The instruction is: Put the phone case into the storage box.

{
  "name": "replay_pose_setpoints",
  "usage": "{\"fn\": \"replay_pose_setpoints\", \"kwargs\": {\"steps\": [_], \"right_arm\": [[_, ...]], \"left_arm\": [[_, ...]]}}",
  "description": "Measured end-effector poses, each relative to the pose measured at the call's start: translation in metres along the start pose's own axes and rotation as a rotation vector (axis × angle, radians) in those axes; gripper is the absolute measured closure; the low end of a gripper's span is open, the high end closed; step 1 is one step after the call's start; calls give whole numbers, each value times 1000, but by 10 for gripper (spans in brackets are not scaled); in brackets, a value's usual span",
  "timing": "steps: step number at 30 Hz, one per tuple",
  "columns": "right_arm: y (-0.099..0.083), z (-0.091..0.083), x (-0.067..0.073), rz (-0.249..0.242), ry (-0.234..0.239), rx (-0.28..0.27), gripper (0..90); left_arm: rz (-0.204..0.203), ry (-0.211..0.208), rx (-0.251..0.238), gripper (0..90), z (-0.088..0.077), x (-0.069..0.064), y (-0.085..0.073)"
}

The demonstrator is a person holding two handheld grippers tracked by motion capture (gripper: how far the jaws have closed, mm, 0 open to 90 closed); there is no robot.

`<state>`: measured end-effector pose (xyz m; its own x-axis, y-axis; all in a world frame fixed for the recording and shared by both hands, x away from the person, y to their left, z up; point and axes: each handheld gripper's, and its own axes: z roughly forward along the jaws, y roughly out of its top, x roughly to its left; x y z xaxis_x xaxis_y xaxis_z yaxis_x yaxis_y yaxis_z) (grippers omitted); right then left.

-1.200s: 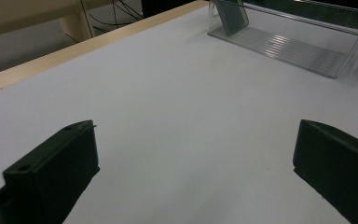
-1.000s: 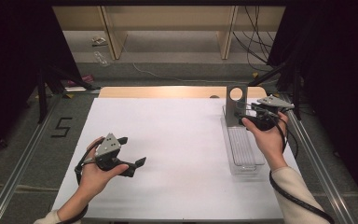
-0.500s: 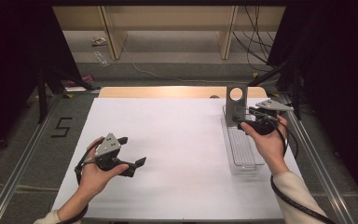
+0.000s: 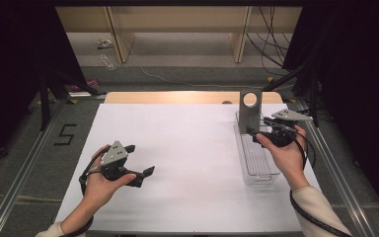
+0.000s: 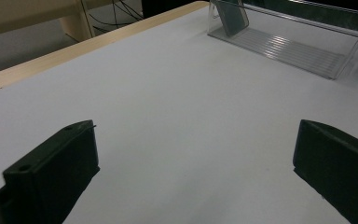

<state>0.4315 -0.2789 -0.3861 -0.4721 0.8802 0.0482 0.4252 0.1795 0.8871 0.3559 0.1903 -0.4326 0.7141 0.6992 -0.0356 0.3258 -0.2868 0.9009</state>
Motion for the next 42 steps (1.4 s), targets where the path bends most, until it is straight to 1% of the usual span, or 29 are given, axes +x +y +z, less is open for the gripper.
{"fn": "replay_pose_setpoints", "kwargs": {"steps": [7, 13, 20, 24, 31, 36, 42], "right_arm": [[-3, -4, 2, -9, 20, -1, 210], [-5, -8, 4, -11, 26, -12, 211], [-10, -12, 4, -13, 37, -11, 205], [-12, -17, 5, -14, 35, -38, 210], [-17, -20, 4, -1, 54, -30, 200], [-21, -22, 5, -6, 58, -26, 195], [-24, -26, 6, -10, 61, -35, 193]], "left_arm": [[1, 0, 0, 0, 0, 0, 0], [-1, 0, 0, 0, 0, 0, 0], [0, -1, 0, 0, -1, 0, 0], [-2, -1, -2, 0, -1, 0, 0], [-2, -1, -2, 0, -1, 0, 0], [-2, -2, -2, 0, -1, 0, 0], [-1, -1, -3, 0, -1, 0, 0]]}}
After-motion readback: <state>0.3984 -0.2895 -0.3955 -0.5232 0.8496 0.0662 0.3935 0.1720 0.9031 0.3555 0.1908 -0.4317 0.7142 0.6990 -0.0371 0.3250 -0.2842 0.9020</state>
